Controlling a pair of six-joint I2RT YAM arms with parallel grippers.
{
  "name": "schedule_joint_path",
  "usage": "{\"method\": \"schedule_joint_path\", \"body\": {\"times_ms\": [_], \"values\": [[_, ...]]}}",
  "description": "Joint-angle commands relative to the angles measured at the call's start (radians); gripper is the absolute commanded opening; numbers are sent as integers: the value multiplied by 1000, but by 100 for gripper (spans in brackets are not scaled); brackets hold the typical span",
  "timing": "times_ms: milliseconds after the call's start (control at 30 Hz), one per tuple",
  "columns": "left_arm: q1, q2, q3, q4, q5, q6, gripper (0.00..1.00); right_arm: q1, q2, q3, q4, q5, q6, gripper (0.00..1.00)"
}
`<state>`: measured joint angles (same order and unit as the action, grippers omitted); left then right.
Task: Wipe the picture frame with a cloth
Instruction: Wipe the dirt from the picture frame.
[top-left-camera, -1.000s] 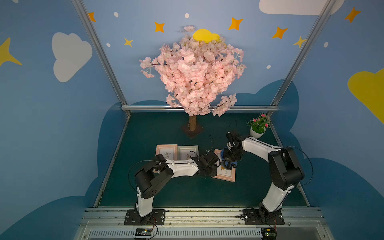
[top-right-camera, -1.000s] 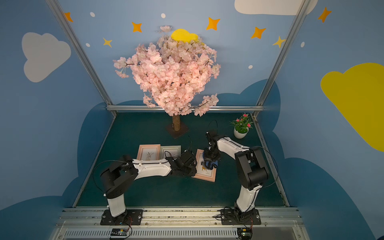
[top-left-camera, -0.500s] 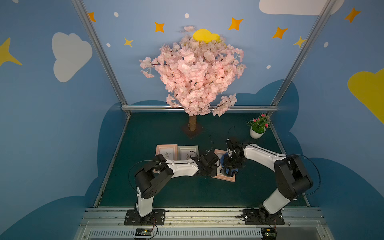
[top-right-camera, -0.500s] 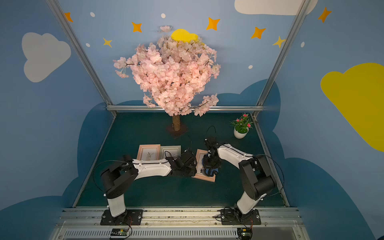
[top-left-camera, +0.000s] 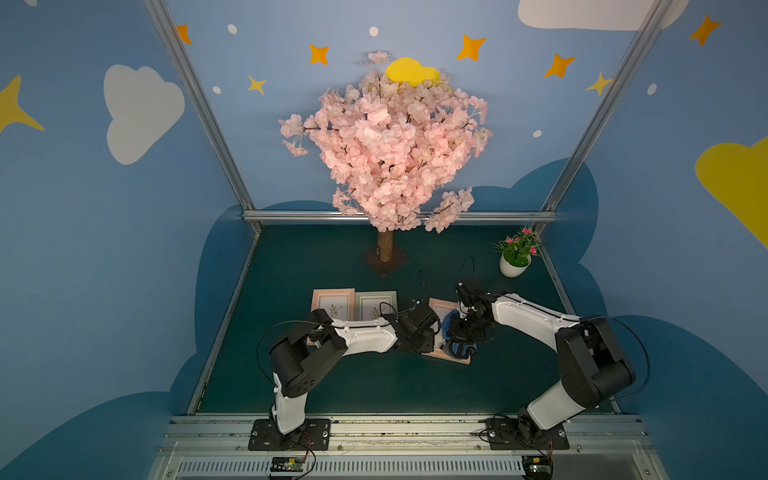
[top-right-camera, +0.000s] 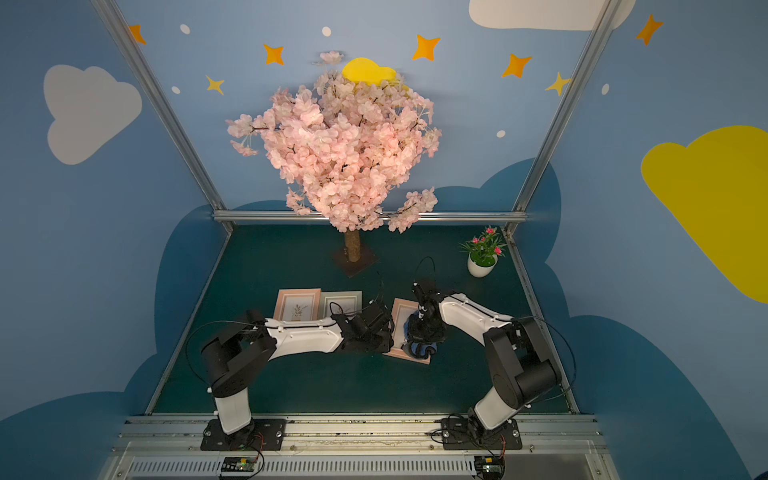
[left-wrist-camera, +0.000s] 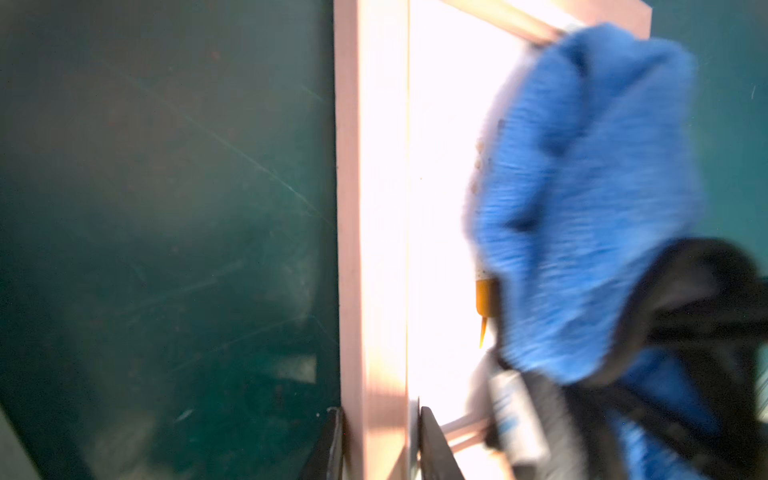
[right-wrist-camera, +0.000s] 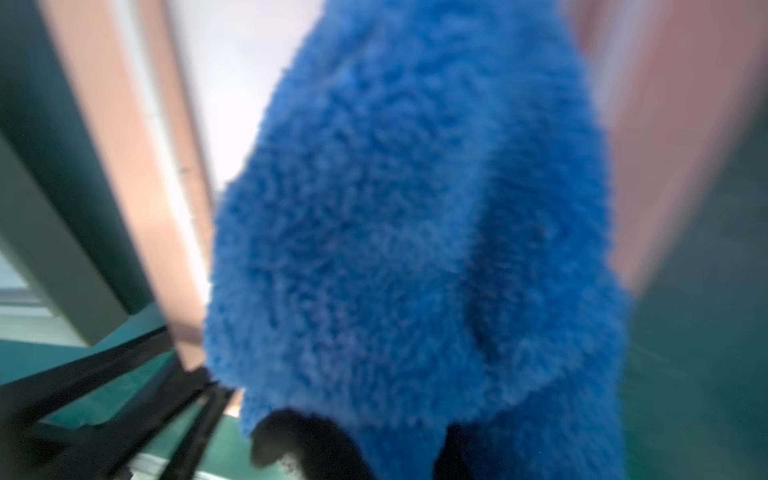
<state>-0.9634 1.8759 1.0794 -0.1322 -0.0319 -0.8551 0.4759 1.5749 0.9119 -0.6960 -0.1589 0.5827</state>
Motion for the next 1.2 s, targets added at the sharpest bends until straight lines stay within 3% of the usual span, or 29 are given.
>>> {"method": "schedule_joint_path", "body": {"times_ms": [0, 267, 600, 900, 1067, 1167], "values": [[-1, 26, -17, -61, -14, -13, 24, -1, -32, -19, -108, 77, -17, 0], [-1, 26, -16, -63, -19, -16, 24, 145, 8, 0, -25, -14, 82, 0], [-3, 23, -22, -63, -25, -16, 24, 18, -90, -62, -122, 93, 17, 0], [-2, 17, -24, -65, -24, -16, 24, 159, 23, 39, -36, -15, 91, 0], [-1, 12, -30, -66, -27, -16, 24, 146, 23, 22, -81, 38, 74, 0], [-1, 14, -32, -64, -28, -17, 24, 78, -28, -18, -126, 85, 41, 0]]}}
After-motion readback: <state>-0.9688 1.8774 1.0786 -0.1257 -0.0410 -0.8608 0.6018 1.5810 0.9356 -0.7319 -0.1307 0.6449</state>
